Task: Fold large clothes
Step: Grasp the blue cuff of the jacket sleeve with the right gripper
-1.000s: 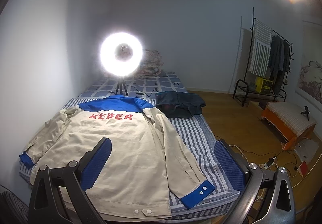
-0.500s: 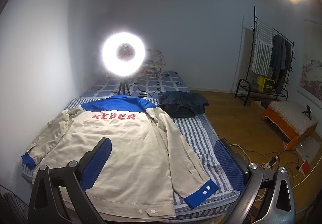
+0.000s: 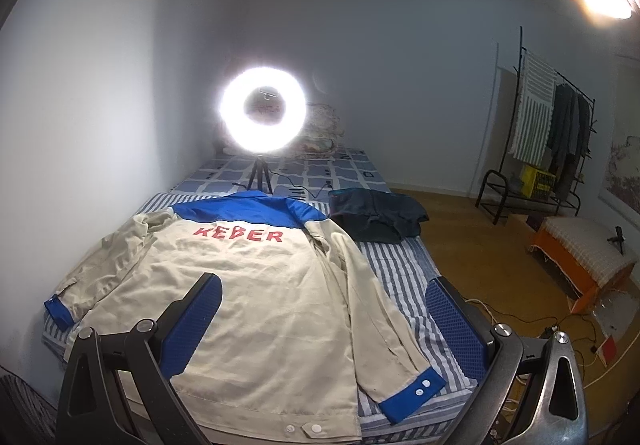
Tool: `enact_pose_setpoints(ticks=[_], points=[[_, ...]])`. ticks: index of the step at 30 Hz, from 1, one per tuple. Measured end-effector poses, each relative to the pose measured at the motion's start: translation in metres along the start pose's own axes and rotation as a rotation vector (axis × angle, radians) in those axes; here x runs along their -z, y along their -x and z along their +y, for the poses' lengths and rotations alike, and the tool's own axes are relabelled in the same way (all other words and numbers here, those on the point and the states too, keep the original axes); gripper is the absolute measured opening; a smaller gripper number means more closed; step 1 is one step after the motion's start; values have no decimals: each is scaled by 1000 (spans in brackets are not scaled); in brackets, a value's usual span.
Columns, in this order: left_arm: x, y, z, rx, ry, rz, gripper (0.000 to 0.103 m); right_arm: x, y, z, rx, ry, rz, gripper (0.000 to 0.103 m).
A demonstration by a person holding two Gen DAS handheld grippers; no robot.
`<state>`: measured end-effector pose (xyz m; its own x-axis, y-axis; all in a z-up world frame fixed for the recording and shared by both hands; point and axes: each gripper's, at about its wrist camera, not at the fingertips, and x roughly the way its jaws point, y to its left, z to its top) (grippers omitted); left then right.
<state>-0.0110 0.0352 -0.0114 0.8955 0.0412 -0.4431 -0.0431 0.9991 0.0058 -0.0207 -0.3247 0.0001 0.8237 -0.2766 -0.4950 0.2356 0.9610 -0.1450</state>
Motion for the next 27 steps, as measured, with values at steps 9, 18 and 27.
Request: enact_pose_setpoints(ticks=[9, 18, 27], points=[[17, 0, 30, -80, 13, 7, 103, -8, -15, 34, -66, 39, -2, 103], [61, 5, 75, -180, 17, 55, 91, -19, -41, 107, -296, 148, -75, 91], [98, 15, 121, -210, 133, 109, 81, -24, -85, 224, -650, 282, 33, 70]])
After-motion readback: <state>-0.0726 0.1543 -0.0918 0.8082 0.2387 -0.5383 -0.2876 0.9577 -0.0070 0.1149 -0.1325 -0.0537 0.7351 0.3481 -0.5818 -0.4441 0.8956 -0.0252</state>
